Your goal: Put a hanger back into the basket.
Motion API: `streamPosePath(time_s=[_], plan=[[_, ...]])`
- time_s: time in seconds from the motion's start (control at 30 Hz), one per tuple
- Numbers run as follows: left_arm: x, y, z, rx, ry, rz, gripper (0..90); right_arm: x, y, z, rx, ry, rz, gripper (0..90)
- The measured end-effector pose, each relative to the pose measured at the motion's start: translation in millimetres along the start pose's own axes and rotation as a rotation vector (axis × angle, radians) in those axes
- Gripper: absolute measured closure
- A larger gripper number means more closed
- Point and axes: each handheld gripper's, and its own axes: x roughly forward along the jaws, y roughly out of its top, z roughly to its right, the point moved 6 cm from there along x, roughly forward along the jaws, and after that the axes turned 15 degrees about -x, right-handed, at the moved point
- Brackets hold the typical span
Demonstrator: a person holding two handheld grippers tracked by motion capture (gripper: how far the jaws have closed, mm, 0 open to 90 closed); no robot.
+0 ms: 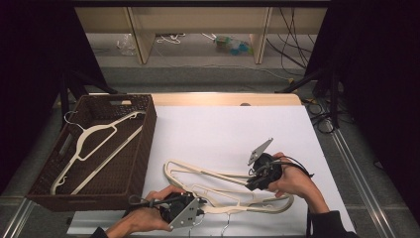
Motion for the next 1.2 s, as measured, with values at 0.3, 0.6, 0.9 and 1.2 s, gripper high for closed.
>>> streamPosePath(time_s=[0.3, 0.6, 0.9, 1.2], plan=[[-12.2, 14.4, -5.9, 0.008, 0.010, 0.062, 75.6, 12.1, -13.5, 0.3, 0.035, 0.086, 0.005, 79.9], [-15.7, 21.1, -17.0, -0.029, 0.049, 0.119, 77.0, 18.0, -16.6, -0.7, 0.042, 0.117, -0.009, 80.4], [-10.9, 17.6, -16.4, 0.021, 0.060, 0.093, 74.8, 19.3, -19.6, 0.4, 0.061, 0.120, -0.021, 80.4], [-5.8, 13.0, -14.3, 0.059, 0.069, 0.055, 76.7, 20.7, -19.9, 1.1, 0.046, 0.117, -0.020, 80.4]])
